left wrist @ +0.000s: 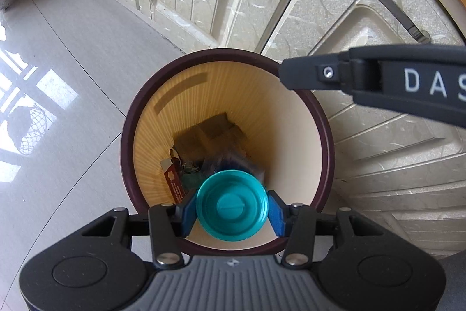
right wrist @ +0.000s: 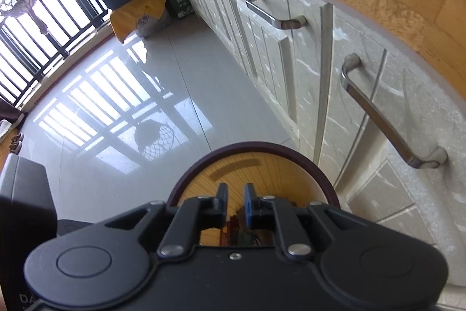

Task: Collect trash
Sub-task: 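Open the left tool to drop the teal cap while the right tool releases the cardboard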

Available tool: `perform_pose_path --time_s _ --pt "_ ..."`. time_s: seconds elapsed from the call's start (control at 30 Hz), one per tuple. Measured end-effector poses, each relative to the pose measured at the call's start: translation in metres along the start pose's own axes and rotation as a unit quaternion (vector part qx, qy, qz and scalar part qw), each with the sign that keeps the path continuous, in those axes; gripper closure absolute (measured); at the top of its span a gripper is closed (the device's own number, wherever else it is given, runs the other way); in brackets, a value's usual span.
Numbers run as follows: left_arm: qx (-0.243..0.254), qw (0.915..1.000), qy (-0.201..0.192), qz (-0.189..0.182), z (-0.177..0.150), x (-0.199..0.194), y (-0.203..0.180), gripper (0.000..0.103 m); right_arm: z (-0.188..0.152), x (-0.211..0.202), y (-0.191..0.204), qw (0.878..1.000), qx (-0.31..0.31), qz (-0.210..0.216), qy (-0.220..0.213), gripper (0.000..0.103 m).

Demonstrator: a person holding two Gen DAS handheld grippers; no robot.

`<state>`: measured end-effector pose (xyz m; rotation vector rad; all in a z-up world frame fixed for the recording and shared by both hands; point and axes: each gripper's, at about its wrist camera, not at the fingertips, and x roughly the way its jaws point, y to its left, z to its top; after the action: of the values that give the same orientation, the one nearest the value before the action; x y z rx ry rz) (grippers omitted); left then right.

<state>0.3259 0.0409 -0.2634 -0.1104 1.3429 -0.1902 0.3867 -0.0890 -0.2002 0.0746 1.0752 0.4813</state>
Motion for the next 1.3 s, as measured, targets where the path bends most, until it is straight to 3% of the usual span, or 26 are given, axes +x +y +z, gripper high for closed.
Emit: perform_pose_path --time_s 0.13,0.43,0.87,1.2,1.3 --pt "-0.001 1.0000 0.004 0.004 0.000 0.000 0.001 0.038 0.001 0.000 0.000 1.000 -0.006 -0.007 0.009 0.080" --pt "0.005 0.9999 0.016 0.000 -0.003 0.001 0.001 0.029 -0.001 0.002 -0.007 0.998 -0.014 -0.030 0.044 0.075" --pt "-0.006 0.9999 0.011 0.002 -0.004 -0.005 0.008 0.016 -0.014 -0.003 -0.012 0.996 -0.031 -0.041 0.073 0.049" --pt "-0.017 0.9997 0.010 0.012 -0.011 -0.016 0.015 0.004 -0.028 -0.011 -0.019 0.995 -0.026 -0.062 0.079 0.039" --pt "-0.024 0.9996 0.006 0.015 -0.013 -0.022 0.017 0.001 -0.031 -0.017 -0.020 0.994 -0.026 -0.065 0.078 0.031"
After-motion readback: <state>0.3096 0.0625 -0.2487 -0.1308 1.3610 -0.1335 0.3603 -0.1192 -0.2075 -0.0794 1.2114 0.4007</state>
